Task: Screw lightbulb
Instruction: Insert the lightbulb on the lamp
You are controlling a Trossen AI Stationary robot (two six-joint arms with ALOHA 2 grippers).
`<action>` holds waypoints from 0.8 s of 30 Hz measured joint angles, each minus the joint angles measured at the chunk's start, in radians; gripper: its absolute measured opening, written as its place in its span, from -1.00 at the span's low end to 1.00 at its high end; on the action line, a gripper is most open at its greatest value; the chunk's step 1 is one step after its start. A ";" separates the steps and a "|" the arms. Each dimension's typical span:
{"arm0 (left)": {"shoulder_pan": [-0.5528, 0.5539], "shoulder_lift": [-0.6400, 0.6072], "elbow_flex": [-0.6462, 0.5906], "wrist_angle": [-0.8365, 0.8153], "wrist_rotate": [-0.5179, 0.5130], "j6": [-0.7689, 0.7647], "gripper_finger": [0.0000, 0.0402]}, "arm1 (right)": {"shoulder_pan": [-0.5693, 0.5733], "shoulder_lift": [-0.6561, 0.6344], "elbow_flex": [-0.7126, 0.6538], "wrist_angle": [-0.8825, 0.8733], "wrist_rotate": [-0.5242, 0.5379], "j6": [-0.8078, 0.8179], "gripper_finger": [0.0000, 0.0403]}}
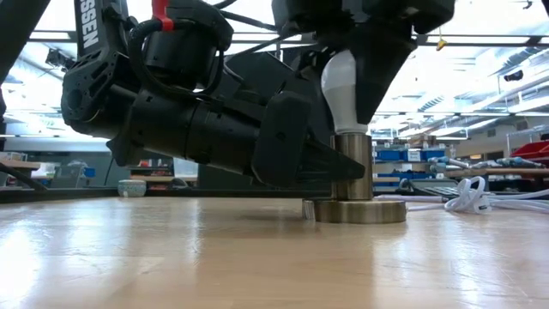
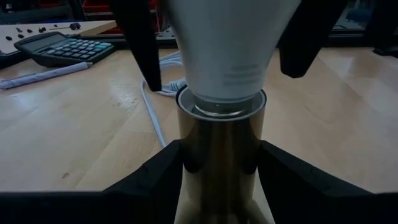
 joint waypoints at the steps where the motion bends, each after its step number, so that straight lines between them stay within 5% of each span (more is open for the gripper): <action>1: 0.000 0.000 0.000 0.000 0.000 0.000 -0.01 | -0.001 0.000 0.000 0.001 -0.001 0.041 0.31; 24: 0.000 0.000 0.000 0.000 0.001 -0.024 -0.01 | 0.005 0.000 0.000 0.030 0.039 1.101 0.36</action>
